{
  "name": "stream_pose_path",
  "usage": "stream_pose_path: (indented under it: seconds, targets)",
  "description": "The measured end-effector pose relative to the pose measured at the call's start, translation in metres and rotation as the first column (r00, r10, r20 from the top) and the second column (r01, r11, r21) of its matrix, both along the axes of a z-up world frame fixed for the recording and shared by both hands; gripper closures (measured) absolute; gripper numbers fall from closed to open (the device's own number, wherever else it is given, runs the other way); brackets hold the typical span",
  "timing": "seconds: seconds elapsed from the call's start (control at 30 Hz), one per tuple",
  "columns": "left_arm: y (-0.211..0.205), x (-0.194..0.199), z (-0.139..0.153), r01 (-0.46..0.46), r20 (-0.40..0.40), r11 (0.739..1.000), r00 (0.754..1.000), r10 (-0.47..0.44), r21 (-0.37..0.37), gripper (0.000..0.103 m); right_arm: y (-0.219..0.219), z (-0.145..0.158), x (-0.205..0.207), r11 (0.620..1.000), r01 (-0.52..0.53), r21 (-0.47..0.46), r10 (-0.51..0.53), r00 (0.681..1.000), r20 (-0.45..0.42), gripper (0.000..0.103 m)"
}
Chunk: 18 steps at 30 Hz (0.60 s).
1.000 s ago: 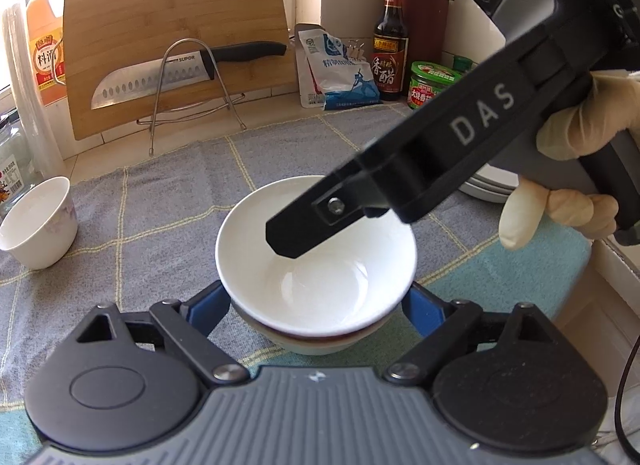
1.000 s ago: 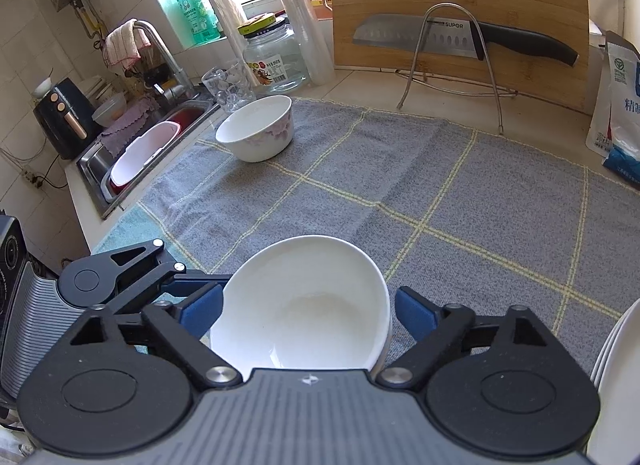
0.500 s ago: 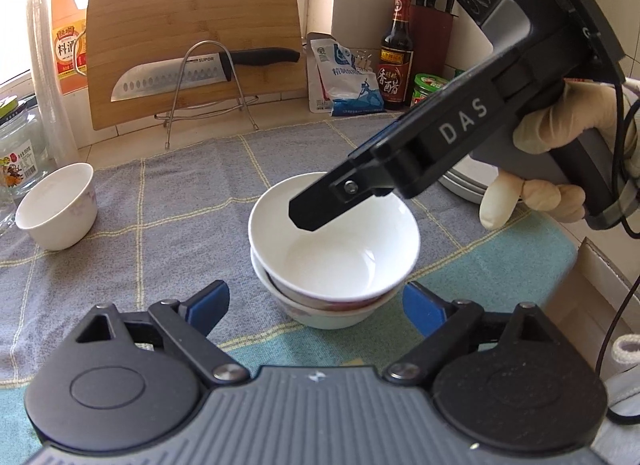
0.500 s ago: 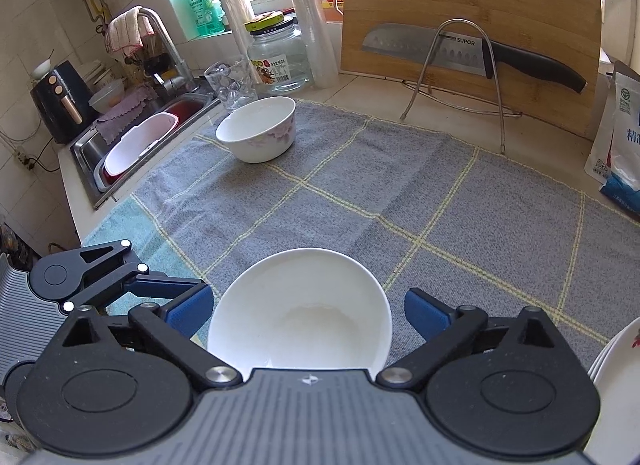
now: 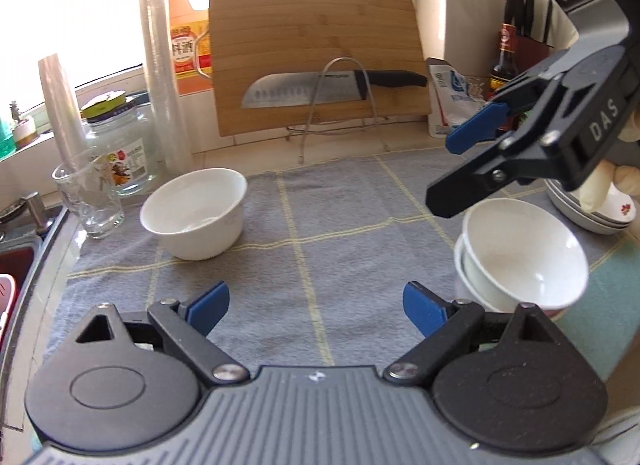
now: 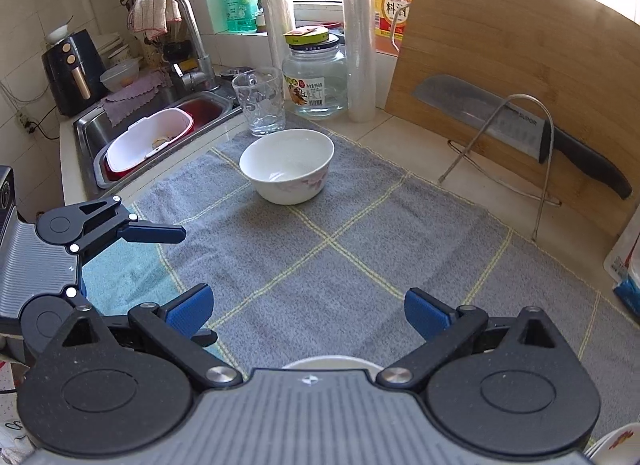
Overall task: Organize plates and bowls
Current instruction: 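Move the right gripper to the plain white bowl by the glass and close on its rim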
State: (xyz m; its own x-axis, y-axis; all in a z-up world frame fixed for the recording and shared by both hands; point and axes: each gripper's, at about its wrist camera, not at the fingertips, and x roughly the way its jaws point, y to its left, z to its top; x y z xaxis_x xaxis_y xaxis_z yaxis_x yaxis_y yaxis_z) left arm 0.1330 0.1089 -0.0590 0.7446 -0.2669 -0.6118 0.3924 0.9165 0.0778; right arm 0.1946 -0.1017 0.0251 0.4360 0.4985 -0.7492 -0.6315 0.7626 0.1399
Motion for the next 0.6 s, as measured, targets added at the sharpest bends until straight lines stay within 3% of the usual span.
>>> stream_pose_path:
  seconds: [0.33, 0.6]
  targets:
    - [0.044, 0.062, -0.028, -0.146, 0.066, 0.989, 0.987, 0.145, -0.003, 0.009, 0.064, 0.002, 0.060, 0.997, -0.059, -0.045, 0.062, 0.996, 0.063, 0.000]
    - [0.048, 0.094, -0.042, -0.163, 0.061, 0.986, 0.985, 0.164, -0.029, 0.009, 0.102, -0.028, 0.128, 0.998, -0.060, 0.009, 0.060, 0.997, -0.047, 0.001]
